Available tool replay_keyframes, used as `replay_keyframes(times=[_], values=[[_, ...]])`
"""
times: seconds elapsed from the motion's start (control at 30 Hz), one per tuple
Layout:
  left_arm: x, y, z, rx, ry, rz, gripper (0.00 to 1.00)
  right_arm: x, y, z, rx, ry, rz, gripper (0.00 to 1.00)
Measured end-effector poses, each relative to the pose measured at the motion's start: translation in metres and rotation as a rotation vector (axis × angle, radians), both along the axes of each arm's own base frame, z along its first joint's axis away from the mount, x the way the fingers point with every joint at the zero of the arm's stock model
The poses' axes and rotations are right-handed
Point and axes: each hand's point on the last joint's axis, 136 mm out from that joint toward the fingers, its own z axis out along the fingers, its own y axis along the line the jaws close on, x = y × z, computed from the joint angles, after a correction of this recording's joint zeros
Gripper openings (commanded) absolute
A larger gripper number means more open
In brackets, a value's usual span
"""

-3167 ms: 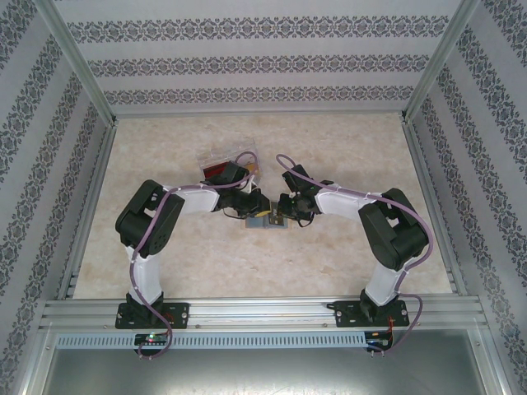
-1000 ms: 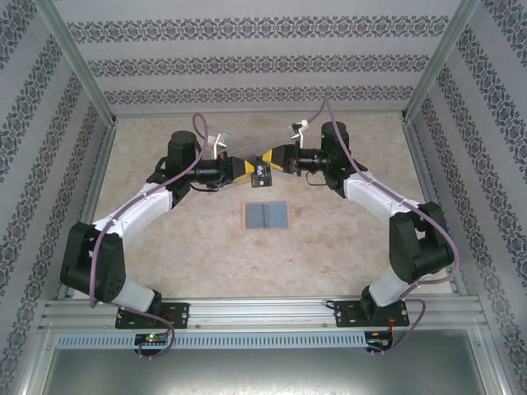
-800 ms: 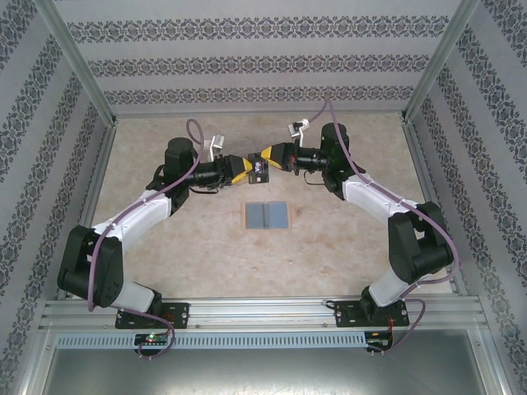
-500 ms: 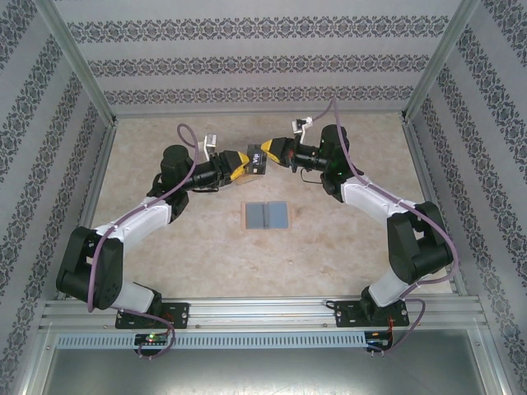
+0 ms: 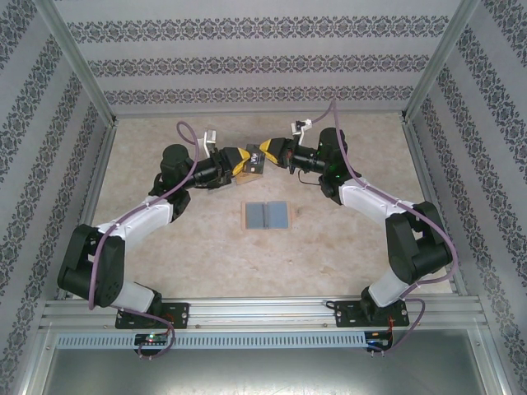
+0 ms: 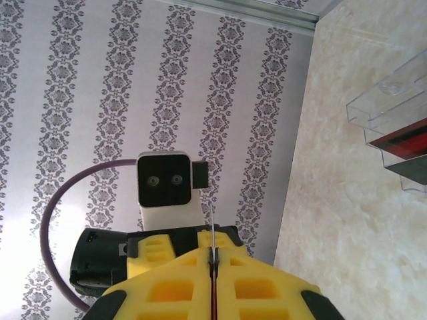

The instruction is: Take the credit cards out of the card holder

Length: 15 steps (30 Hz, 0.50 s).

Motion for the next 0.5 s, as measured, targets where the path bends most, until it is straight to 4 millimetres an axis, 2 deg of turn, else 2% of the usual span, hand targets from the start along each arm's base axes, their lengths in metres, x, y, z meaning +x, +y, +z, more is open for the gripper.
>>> replay_keyframes(times=[0.07, 0.2, 0.33, 0.5], values=[[0.002, -0.001, -0.001, -0.001, 0.005, 0.001, 0.01, 0.001, 0.000, 0.000, 0.001, -0.002, 0.000, 0.12], [0.003, -0.001, -0.001, 0.005, -0.006, 0.003, 0.00, 0.001, 0.000, -0.003, -0.008, -0.007, 0.001, 0.22], [0.005, -0.001, -0.003, 0.064, -0.032, 0.006, 0.00, 0.000, -0.001, -0.016, -0.060, 0.000, -0.001, 0.60], [0.003, 0.009, -0.004, 0.247, -0.111, 0.046, 0.00, -0.002, -0.016, -0.037, -0.153, -0.001, -0.039, 0.81]])
